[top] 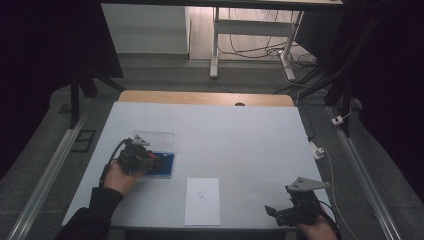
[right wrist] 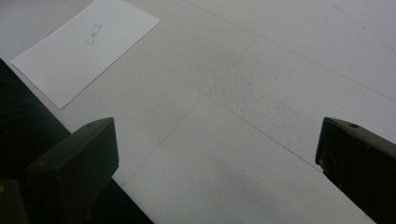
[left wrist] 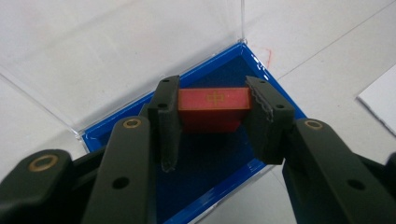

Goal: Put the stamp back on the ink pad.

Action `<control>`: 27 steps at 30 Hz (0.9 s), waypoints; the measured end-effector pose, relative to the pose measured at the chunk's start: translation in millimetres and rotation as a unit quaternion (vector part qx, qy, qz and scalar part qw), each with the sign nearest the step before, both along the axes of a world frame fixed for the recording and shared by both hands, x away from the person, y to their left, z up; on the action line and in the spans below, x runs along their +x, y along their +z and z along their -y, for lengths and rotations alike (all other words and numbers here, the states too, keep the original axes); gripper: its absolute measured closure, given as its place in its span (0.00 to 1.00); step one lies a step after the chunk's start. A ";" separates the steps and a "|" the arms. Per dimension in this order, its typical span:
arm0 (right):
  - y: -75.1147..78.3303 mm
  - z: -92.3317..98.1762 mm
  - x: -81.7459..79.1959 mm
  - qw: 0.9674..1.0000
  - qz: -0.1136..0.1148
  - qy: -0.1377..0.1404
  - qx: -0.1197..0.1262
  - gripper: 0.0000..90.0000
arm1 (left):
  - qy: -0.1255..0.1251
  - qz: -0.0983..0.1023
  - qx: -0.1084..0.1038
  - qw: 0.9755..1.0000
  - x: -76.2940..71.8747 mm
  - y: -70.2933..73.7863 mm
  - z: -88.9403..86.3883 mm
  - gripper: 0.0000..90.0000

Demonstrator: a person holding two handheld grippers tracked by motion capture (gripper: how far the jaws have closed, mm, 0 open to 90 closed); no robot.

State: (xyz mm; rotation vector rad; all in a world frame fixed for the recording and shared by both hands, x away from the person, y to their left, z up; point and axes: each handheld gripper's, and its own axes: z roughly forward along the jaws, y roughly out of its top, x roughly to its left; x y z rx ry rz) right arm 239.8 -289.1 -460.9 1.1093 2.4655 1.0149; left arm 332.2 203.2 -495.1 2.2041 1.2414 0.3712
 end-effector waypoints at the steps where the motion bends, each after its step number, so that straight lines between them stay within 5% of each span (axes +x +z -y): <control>1: 0.0 0.0 0.1 1.000 0.000 0.000 0.000 0.00 | 0.000 -0.001 0.002 1.000 0.3 -0.9 0.4 0.64; 12: 0.1 0.1 -0.1 1.000 0.000 0.000 0.000 0.00 | 0.002 -0.006 -0.003 1.000 0.8 -1.8 0.1 0.63; 27: 0.4 0.5 -0.6 1.000 0.002 0.000 0.001 0.00 | 0.009 0.003 -0.060 0.998 -5.0 7.5 -7.4 0.47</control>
